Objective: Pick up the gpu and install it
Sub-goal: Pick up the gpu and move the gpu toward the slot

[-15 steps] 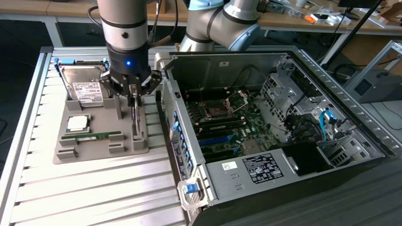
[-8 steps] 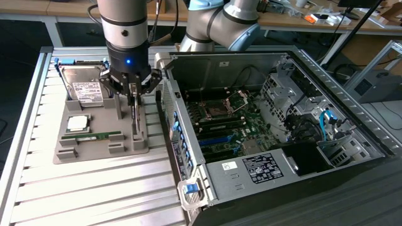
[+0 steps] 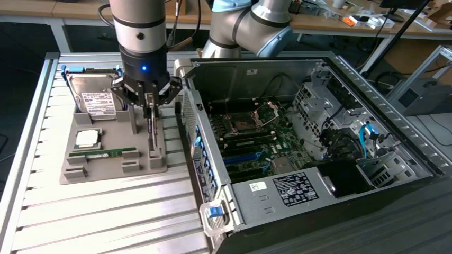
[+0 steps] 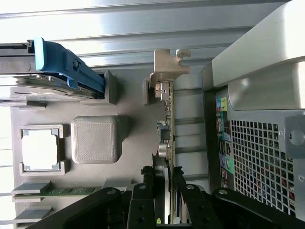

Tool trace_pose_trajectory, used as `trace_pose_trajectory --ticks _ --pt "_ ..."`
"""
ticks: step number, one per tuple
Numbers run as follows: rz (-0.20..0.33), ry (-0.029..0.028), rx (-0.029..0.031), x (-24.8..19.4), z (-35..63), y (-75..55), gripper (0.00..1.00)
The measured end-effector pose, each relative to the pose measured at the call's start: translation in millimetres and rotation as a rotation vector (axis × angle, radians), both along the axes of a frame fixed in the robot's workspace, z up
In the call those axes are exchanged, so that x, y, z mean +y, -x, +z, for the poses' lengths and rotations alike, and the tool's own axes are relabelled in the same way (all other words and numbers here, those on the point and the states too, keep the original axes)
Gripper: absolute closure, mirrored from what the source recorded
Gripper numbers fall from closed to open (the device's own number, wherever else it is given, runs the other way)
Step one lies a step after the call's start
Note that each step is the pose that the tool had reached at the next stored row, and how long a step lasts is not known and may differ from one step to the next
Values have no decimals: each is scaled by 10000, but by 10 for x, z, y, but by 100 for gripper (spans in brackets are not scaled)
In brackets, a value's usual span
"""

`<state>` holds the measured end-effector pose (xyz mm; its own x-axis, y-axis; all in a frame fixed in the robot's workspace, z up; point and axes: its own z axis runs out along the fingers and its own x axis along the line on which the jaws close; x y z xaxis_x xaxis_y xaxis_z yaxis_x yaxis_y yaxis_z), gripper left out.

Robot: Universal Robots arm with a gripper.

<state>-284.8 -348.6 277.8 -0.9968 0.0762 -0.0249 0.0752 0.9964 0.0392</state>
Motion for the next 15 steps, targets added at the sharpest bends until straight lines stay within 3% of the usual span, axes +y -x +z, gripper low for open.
trace_pose_trajectory --ticks 15 --pt "0 0 1 0 41 0 73"
